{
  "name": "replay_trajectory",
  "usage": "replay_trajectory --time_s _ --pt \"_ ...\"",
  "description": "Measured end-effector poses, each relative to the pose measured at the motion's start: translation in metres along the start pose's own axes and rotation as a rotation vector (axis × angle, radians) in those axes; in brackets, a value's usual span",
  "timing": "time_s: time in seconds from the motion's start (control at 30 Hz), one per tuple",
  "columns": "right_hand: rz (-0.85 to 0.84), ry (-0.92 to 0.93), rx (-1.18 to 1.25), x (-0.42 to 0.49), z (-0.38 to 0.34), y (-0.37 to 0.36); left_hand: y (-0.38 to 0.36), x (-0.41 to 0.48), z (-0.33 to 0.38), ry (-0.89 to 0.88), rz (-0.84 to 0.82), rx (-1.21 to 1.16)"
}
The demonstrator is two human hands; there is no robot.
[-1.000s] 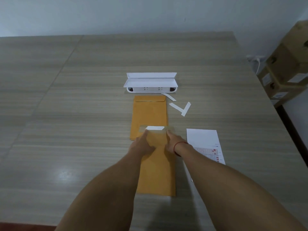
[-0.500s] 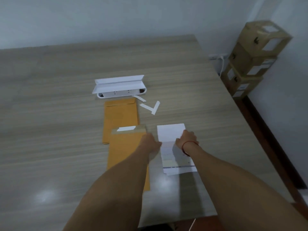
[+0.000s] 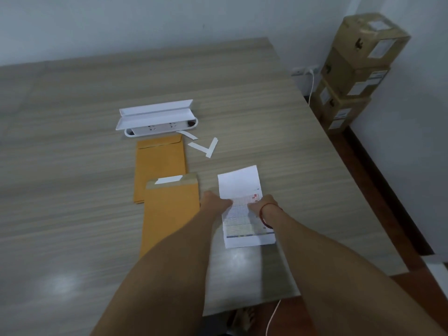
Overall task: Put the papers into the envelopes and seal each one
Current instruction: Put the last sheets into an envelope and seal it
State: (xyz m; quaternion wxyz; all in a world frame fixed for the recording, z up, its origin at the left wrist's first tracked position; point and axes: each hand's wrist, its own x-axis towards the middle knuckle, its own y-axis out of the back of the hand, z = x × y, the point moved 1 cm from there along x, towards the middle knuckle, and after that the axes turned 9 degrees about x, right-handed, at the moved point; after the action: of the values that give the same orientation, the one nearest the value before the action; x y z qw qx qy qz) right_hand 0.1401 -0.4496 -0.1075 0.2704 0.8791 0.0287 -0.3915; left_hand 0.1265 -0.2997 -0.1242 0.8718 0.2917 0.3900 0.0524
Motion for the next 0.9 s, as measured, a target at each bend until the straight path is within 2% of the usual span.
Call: replay_trajectory --time_s 0.2,0.3,0.47,0.7,0.9 --pt "-0.096 0.196 0.187 -0.007 -0.018 0.017 0.011 -0.004 0.008 -0.073 0.054 -0.050" --pt "-0.136 0.230 0.216 -0.014 -0.031 0.006 0.020 -0.012 0.015 -0.151 0.012 -0.200" --pt "-0.208 0.292 0.234 -0.031 -0.062 -0.031 0.058 -0.019 -0.004 -0.203 0.103 -0.236" --pt "-0.313 0.331 0.042 -0.036 -0.108 -0.090 0.128 -0.001 -0.045 -0.120 0.220 -0.266" --pt "-0.288 0.350 -0.106 -0.018 -0.140 -0.114 0.158 0.027 -0.050 -0.156 0.226 -0.231"
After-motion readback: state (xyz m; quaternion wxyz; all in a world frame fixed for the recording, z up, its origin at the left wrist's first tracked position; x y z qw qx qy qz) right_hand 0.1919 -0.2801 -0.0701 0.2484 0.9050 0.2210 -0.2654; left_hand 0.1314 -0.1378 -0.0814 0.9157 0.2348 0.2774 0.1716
